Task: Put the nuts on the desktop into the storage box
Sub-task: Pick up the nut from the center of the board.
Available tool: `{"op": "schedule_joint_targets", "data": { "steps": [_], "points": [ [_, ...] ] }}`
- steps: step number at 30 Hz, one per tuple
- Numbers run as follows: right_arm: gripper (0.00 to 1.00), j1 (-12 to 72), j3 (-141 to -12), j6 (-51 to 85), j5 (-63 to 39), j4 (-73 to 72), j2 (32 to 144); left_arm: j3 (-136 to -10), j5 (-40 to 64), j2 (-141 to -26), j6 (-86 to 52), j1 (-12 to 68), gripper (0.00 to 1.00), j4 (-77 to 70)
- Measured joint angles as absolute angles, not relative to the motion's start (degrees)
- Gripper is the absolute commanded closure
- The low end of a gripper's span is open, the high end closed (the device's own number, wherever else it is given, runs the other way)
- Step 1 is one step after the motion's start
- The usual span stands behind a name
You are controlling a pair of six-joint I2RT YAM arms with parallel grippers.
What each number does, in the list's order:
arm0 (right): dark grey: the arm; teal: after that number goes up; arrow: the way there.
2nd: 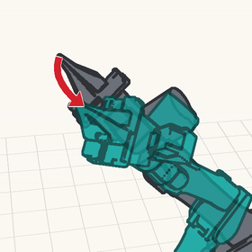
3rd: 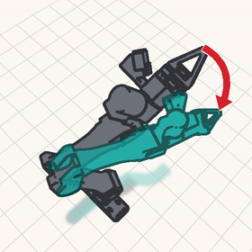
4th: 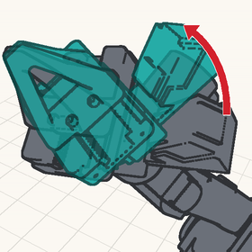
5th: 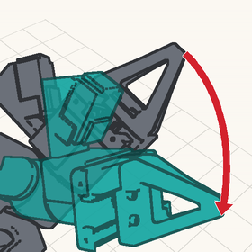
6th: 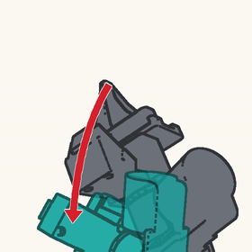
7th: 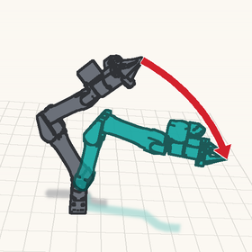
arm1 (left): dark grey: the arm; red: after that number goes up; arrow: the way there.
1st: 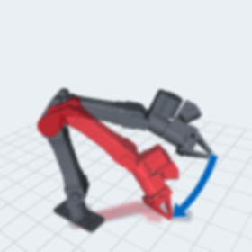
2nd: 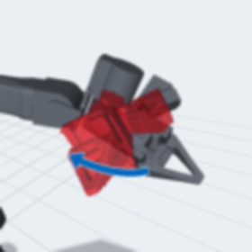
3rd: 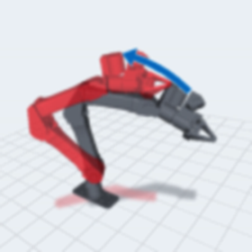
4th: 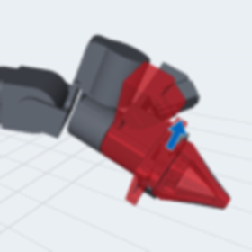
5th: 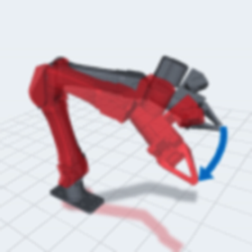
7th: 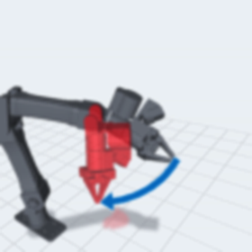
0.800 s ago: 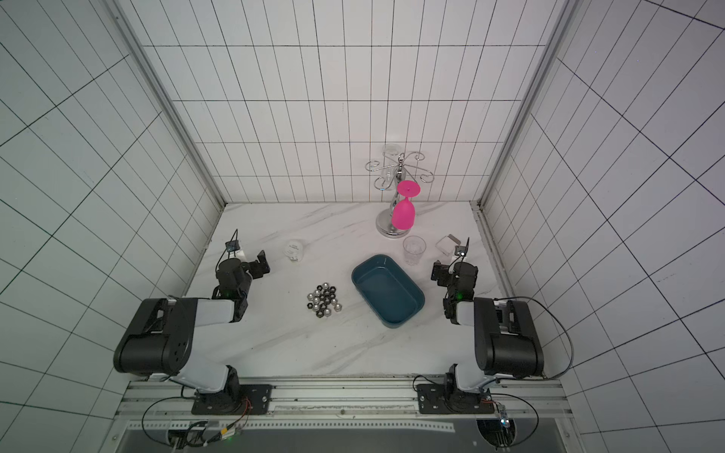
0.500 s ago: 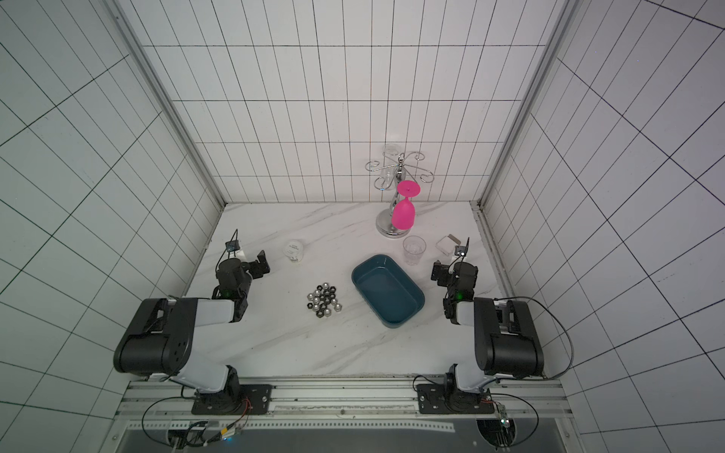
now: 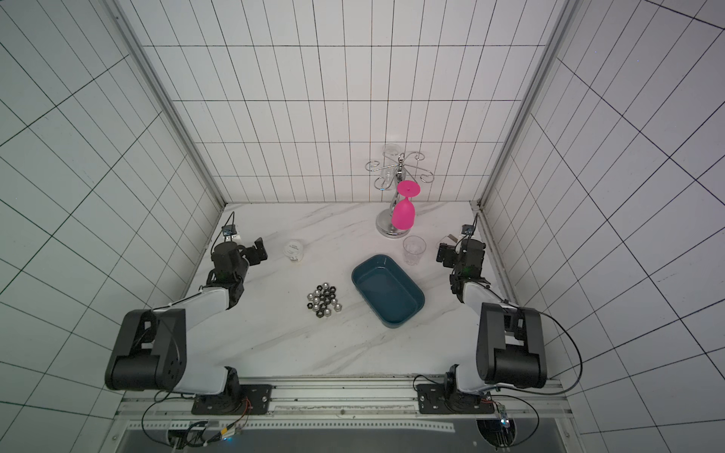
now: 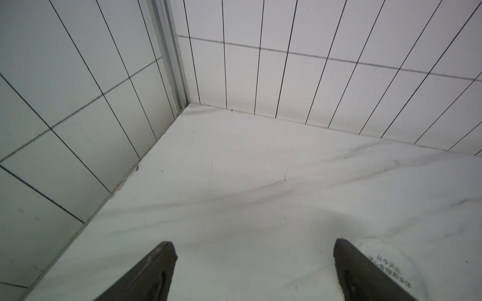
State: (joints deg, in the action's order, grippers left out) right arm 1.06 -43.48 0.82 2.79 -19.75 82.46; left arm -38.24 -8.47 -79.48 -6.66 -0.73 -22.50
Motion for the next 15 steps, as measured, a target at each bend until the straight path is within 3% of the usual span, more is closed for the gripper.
{"op": "schedule_joint_targets", "data": {
  "steps": [6,15],
  "points": [
    [0.01,14.57,-60.95,-1.74,6.74,1.23,79.07,-47.90,-6.55,-70.52,-9.85,1.50,0.02,-7.46],
    [0.00,40.66,-69.36,2.13,4.21,26.09,70.41,-52.16,-2.68,-60.36,-15.16,9.45,0.01,13.13]
  ]
}}
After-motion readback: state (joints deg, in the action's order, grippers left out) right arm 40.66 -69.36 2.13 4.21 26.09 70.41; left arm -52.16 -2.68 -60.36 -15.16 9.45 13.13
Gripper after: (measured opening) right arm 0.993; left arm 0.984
